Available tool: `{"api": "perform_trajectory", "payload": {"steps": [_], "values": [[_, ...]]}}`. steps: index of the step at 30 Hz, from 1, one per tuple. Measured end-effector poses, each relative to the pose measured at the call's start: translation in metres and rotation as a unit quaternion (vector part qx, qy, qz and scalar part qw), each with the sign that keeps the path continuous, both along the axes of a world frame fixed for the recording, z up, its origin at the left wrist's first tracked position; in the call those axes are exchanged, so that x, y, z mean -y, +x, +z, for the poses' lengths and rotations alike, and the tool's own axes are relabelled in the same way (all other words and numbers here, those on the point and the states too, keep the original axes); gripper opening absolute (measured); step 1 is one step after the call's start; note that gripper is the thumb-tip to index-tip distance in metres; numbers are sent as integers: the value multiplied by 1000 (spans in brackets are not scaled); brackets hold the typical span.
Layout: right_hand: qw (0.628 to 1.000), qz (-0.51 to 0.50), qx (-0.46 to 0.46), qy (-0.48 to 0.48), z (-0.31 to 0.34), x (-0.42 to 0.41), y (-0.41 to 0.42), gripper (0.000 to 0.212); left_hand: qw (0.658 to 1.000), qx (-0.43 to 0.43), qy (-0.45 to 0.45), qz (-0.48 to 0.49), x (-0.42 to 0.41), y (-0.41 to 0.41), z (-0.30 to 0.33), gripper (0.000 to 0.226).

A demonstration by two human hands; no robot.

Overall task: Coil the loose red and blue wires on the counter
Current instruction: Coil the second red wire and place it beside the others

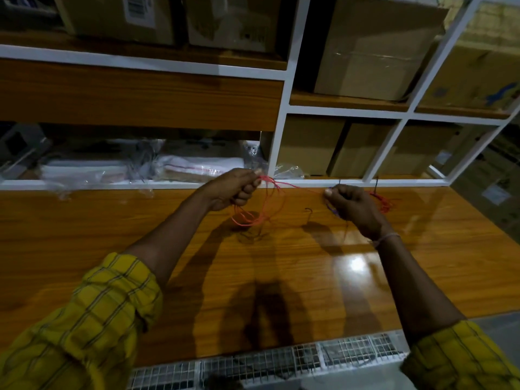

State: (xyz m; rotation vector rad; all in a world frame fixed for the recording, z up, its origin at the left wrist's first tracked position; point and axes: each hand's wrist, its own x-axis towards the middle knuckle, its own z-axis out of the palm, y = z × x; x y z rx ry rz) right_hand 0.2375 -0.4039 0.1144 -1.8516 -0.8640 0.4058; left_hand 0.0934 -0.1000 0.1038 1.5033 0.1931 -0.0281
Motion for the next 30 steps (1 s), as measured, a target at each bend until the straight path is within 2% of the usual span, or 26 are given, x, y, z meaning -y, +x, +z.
{"api": "perform_trajectory", "payload": {"steps": [3,5,7,9,12,14,16,19,22,25,30], "values": [[996,-53,-56,47,-22,19,20,38,985,12,-146,87,-28,-2,-9,34],[991,-116,-54,45,-38,32,29,41,951,9,-263,164,-44,-3,-15,38],[981,-192,2,-12,-58,42,36,36,906,2,-350,236,-57,-3,-22,41],[959,-226,127,-114,-78,46,41,25,883,-9,-372,287,-60,0,-29,43],[922,-145,277,-229,-86,25,20,17,889,-17,-327,320,-46,8,-35,42],[899,-76,328,-280,-83,3,5,18,909,-22,-262,324,-28,16,-34,36],[894,-3,334,-299,-74,-16,-6,14,932,-18,-176,318,-11,23,-33,31],[907,86,303,-280,-55,-37,-22,14,961,-6,-71,266,14,29,-26,34],[937,86,252,-227,-36,-50,-39,20,985,9,30,169,37,29,-22,34],[960,33,238,-147,-21,-58,-45,23,990,7,120,68,55,25,-26,36],[977,-46,191,-77,-13,-49,-31,28,985,-39,166,-22,67,21,-27,31]]}}
